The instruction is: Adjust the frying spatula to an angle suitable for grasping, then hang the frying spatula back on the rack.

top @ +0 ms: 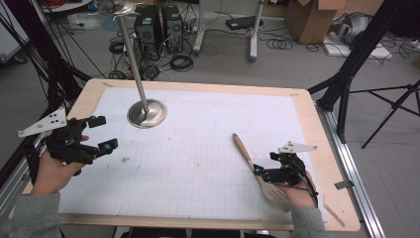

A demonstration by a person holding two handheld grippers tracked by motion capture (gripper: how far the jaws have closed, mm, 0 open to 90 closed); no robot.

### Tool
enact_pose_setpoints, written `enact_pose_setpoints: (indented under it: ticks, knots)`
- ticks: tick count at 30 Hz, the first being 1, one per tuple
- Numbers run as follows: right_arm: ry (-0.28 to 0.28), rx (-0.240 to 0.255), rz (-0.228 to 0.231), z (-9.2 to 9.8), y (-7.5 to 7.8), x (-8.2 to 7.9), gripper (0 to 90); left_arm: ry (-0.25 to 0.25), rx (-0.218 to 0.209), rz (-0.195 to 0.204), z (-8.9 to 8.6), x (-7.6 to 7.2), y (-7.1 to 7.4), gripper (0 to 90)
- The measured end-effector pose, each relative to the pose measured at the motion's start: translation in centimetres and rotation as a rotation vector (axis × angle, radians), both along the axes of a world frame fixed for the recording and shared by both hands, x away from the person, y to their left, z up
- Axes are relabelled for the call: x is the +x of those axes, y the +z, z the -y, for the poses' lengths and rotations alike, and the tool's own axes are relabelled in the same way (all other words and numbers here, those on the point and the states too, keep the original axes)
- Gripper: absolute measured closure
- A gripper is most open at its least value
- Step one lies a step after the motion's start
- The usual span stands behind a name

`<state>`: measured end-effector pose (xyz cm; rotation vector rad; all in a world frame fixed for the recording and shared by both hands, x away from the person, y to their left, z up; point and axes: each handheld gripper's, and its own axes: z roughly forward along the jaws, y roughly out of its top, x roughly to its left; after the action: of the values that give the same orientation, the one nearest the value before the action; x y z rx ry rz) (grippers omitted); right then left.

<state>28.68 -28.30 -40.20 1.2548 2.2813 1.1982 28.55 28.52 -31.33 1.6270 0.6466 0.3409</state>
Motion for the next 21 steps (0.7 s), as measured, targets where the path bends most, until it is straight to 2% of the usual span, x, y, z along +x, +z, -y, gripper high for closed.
enact_pose_setpoints:
  ticks: [9,21]
  knots:
    - [0.031,-0.023,-0.022,-0.6,-0.3,0.3,15.2,-0.004,0.001,0.003,0.1,-0.1,0.1,1.8]
    - [0.054,-0.072,-0.085,-1.1,-1.0,1.1,15.5,0.001,0.011,-0.001,0.1,-0.2,-0.1,1.8]
